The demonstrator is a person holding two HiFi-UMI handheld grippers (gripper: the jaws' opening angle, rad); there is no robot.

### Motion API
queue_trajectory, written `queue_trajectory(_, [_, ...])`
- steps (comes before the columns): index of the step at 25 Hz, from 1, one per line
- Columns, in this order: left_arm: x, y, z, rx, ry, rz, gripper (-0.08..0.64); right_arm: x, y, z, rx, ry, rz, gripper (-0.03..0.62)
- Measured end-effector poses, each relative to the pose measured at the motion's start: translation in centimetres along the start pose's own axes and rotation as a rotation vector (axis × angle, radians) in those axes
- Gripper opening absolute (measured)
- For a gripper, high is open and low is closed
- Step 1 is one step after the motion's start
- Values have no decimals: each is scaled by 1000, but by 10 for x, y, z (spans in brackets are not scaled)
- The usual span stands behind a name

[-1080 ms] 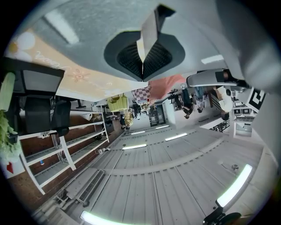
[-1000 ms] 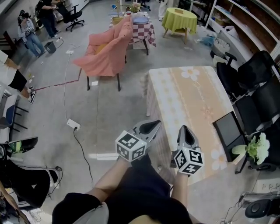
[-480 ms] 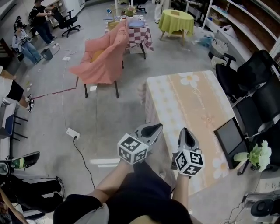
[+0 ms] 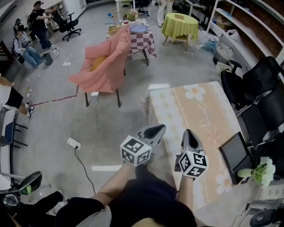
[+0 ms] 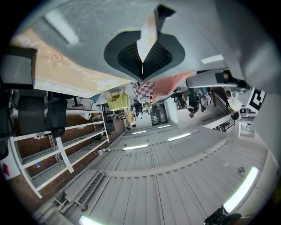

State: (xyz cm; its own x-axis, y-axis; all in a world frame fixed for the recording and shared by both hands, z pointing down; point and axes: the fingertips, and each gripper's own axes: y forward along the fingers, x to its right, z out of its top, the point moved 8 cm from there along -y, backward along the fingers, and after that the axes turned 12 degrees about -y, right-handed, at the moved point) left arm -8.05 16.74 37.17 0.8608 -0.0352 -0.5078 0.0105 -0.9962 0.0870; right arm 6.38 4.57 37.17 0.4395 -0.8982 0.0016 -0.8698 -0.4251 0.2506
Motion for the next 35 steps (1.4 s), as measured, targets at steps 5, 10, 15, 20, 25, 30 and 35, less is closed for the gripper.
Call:
queue_trajectory(5, [-23,27,19,-7,0,-15,12,14,34,13,4,6,-25,5])
queue_trajectory(10, [-41,53,29,-31,-1,-46,12,29,59,15,0,21,-82,5])
queue_trajectory(15, [-55,75,38,-65,4,-79,12,40,72,10,-17,49,-144,5])
queue_trajectory(20, [-66,95,36,-102,-6,-122,12,47,82,5,-29,66,-200,5])
queue_trajectory(25, [-76,108,33,-129,-18,-151,12,53,89,1,-35,76,-251,5])
queue_trajectory(30, [-81,116,35,-149,-12,-175,12,56,87,-1,-36,87,-291,5])
queue_trajectory(35, [-78,119,37,-161,-13,-207,12,54,83,2,-40,77,-307,5])
